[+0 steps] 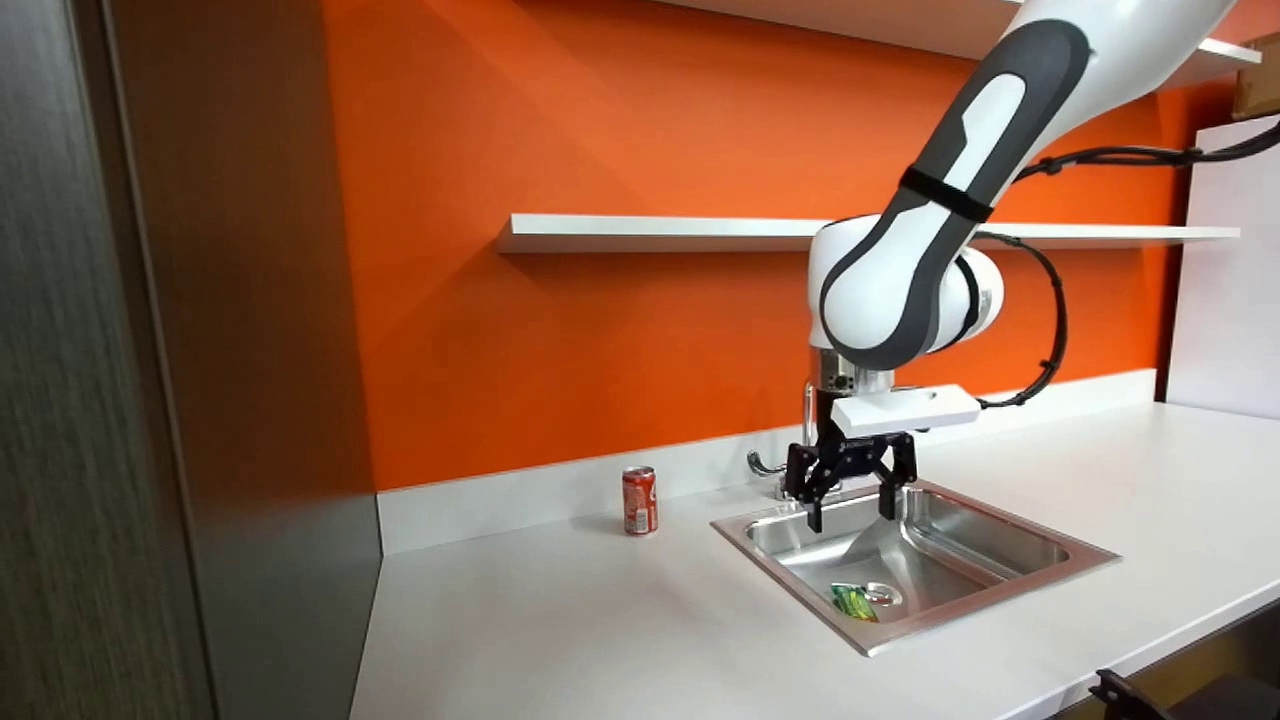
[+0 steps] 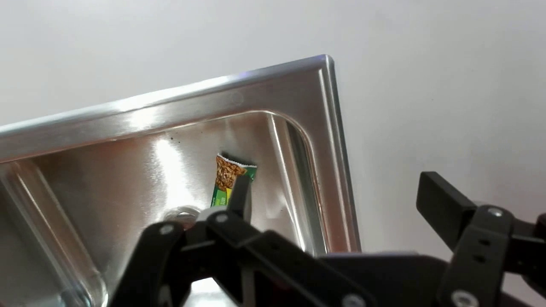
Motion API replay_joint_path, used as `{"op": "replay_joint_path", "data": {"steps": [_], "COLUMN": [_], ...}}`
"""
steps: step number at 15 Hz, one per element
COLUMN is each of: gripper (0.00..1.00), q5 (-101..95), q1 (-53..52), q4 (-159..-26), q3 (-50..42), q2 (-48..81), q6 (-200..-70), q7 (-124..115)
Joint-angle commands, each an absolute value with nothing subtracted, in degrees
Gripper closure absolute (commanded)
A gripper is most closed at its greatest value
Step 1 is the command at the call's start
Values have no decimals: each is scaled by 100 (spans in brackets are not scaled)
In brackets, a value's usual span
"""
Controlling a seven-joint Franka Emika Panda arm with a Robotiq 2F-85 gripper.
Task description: Put the candy bar into the sink
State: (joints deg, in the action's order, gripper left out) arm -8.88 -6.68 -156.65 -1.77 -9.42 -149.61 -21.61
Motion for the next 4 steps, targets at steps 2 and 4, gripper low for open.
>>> {"op": "replay_joint_path", "data": {"steps": [2,4], "gripper": [0,0], "q5": [-790,-793], "q1": [-400,-383], "q4": [-15732,-15748], "q3": [112,110], "q2": [-1051,-1057], "q6": [-14940,-14939], "q7": [-2099,-2099]}}
